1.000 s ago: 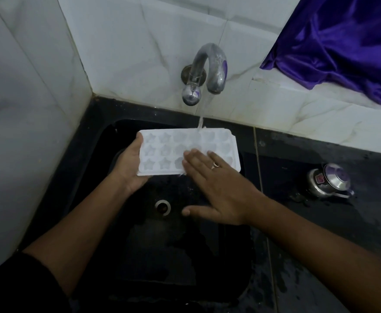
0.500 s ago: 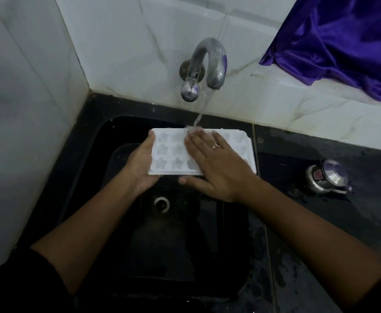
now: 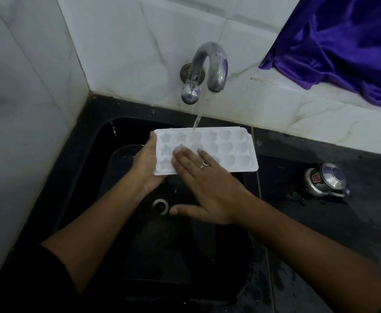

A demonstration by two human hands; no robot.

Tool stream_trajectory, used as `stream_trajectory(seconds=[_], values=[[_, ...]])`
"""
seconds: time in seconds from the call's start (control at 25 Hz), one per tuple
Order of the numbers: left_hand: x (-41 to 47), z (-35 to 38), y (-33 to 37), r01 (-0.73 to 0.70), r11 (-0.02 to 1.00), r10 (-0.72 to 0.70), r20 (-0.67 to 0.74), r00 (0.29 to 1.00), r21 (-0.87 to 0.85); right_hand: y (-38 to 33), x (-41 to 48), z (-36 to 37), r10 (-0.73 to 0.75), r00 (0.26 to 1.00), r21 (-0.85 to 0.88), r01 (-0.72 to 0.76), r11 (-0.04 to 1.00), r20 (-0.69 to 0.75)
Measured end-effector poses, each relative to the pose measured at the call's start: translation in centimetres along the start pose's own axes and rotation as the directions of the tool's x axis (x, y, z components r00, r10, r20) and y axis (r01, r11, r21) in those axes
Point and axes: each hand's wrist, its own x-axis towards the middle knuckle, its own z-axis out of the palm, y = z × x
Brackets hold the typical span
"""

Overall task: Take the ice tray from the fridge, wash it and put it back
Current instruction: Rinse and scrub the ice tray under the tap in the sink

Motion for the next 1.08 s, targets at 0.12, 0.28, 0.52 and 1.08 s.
stream_trajectory(seconds=[0.12, 0.28, 0.52, 1.08], values=[[-0.4, 0.8, -0.9, 0.028, 0.999, -0.029, 0.025, 0.999, 0.024, 1.4, 1.0, -0.8, 0.061, 0.998, 0.011, -0.061, 0.998, -0.034], [0.3, 1.0, -0.6, 0.013, 1.000, -0.014, 0.026, 1.000, 0.008, 0.6, 0.4, -0.6, 0.020, 0.999, 0.001, -0.020, 1.000, -0.034], [-0.4, 2.2, -2.1, 0.055, 0.998, -0.054, 0.075, 0.996, -0.006, 1.7, 1.6, -0.7, 0.083, 0.995, 0.022, -0.081, 0.996, -0.058], [-1.3, 1.2, -1.4, 0.032, 0.999, -0.032, 0.011, 0.999, -0.041, -0.1, 1.6, 0.3, -0.019, 0.998, 0.011, 0.020, 1.000, -0.067]])
